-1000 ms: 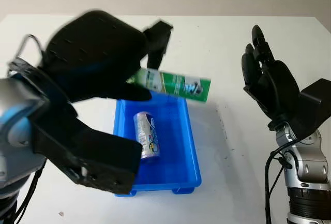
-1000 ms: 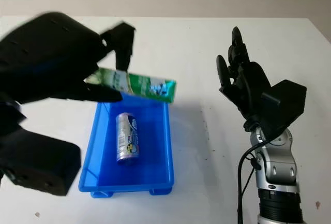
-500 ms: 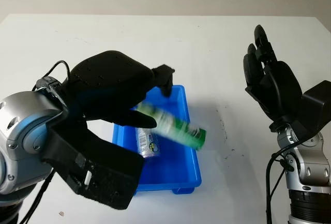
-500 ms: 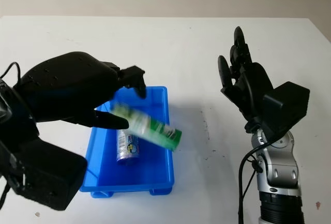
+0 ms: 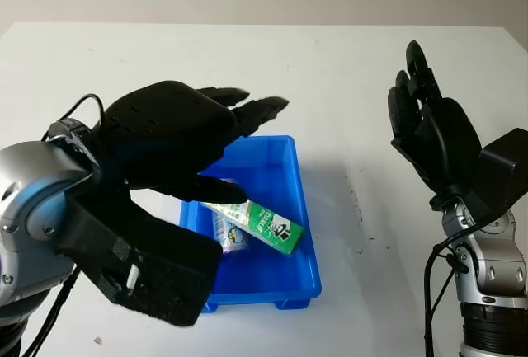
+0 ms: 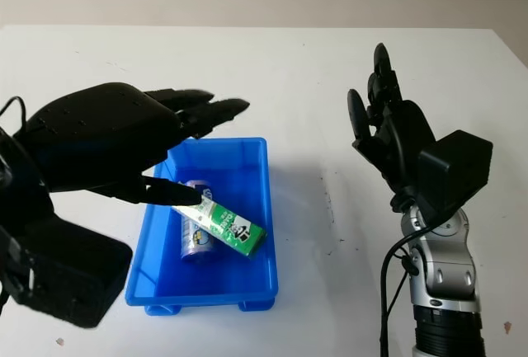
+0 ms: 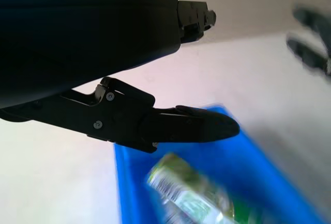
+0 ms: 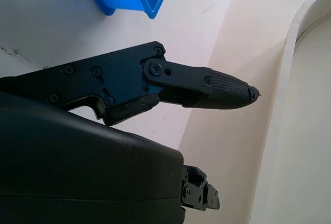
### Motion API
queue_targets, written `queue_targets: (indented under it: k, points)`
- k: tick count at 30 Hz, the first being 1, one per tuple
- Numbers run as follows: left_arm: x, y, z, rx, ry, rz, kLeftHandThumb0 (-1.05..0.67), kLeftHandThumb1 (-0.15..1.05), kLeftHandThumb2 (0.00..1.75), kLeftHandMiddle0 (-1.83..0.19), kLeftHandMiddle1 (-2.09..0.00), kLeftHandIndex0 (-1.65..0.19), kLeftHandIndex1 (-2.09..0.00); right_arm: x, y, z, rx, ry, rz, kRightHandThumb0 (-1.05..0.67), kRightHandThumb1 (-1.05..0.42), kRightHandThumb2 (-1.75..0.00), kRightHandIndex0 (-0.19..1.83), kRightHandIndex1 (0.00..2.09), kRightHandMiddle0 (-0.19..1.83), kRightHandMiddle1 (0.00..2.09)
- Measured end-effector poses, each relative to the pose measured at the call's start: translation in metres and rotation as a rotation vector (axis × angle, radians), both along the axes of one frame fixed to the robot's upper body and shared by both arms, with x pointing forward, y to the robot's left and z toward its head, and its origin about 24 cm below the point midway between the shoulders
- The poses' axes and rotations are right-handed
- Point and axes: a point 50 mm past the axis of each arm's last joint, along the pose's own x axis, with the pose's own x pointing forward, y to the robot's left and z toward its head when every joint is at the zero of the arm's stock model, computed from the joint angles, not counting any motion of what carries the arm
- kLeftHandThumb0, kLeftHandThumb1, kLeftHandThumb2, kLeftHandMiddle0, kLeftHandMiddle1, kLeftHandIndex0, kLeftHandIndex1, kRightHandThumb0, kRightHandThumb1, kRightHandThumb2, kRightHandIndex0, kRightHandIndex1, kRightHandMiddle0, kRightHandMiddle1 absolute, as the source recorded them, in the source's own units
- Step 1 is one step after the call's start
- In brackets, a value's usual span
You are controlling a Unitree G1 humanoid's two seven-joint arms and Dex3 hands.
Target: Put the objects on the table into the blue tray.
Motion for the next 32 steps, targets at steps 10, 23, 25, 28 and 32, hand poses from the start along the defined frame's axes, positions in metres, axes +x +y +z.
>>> queue_targets:
  k: [10,23,25,28,32]
  points:
    - [0.049,0.077,-0.02,-1.044,-0.042,0.213,-0.72,1.05,0.69,0.19,0.0,0.19,0.0,0.003,0.004,-0.004,0.021,0.017,0.056,-0.72,-1.05,-0.61,-0.19,0.0,-0.19,0.0]
    - [0.041,0.108,-0.096,-1.437,-0.007,0.421,-0.8,1.05,0.66,0.19,0.0,0.19,0.0,0.009,0.003,-0.004,0.057,0.003,0.045,-0.73,-1.05,-0.59,-0.19,0.0,-0.19,0.0]
    - [0.038,0.109,-0.106,-1.433,0.019,0.44,-0.81,1.05,0.65,0.19,0.0,0.19,0.0,0.01,0.004,-0.005,0.062,0.0,0.042,-0.74,-1.05,-0.59,-0.19,0.0,-0.19,0.0]
    - [0.036,0.111,-0.113,-1.437,0.042,0.455,-0.8,1.05,0.66,0.19,0.0,0.19,0.0,0.012,0.005,-0.005,0.069,0.002,0.039,-0.75,-1.05,-0.59,-0.19,0.0,-0.19,0.0]
    - [0.036,0.112,-0.11,-1.431,0.04,0.448,-0.8,1.05,0.65,0.19,0.0,0.19,0.0,0.013,0.006,-0.004,0.074,-0.005,0.039,-0.74,-1.05,-0.59,-0.19,0.0,-0.19,0.0]
